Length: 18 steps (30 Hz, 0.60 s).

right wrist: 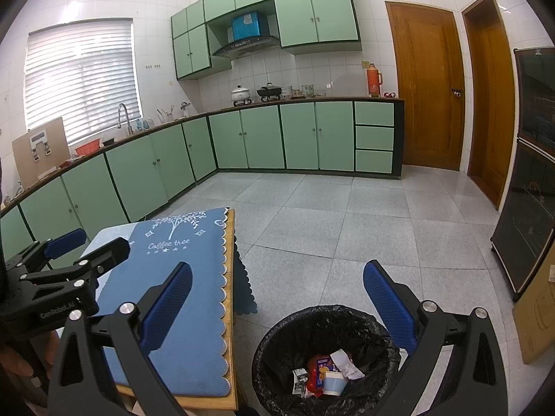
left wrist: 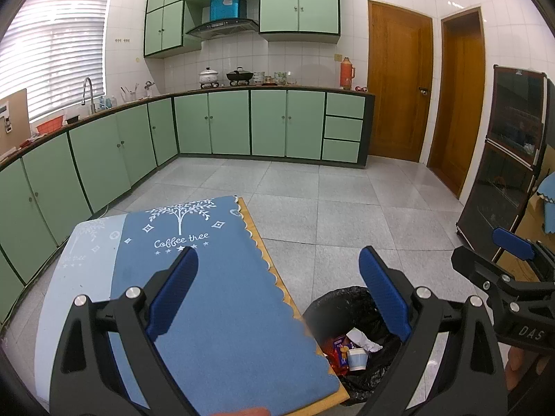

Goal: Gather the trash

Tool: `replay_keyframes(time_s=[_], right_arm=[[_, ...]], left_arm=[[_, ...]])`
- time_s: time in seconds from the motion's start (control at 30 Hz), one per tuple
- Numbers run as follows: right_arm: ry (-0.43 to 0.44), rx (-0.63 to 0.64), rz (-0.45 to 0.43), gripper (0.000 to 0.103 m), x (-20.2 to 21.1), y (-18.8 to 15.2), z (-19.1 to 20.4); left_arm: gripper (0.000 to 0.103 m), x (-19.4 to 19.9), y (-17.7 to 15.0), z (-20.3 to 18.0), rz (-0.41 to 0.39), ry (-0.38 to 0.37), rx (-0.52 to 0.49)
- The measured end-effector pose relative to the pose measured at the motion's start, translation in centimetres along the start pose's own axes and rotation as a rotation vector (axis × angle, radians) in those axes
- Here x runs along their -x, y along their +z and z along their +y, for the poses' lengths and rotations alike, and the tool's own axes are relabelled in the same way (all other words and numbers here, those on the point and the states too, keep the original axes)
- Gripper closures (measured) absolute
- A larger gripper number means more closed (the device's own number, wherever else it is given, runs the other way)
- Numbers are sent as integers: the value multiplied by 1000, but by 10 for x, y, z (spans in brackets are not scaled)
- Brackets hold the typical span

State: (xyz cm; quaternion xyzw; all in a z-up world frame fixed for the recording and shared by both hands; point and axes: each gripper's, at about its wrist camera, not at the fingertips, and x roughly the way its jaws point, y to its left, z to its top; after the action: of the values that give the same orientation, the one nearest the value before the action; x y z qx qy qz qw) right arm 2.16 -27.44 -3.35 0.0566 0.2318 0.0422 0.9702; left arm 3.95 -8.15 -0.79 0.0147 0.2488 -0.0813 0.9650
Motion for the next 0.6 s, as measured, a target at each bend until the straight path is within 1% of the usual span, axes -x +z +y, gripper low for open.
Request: replay_keyframes(time_s=[0.6], right_arm=[[-2,-2,2,6,-1,-2,-3]], left_arm=[[12,0,-1,0,1,-3,0]])
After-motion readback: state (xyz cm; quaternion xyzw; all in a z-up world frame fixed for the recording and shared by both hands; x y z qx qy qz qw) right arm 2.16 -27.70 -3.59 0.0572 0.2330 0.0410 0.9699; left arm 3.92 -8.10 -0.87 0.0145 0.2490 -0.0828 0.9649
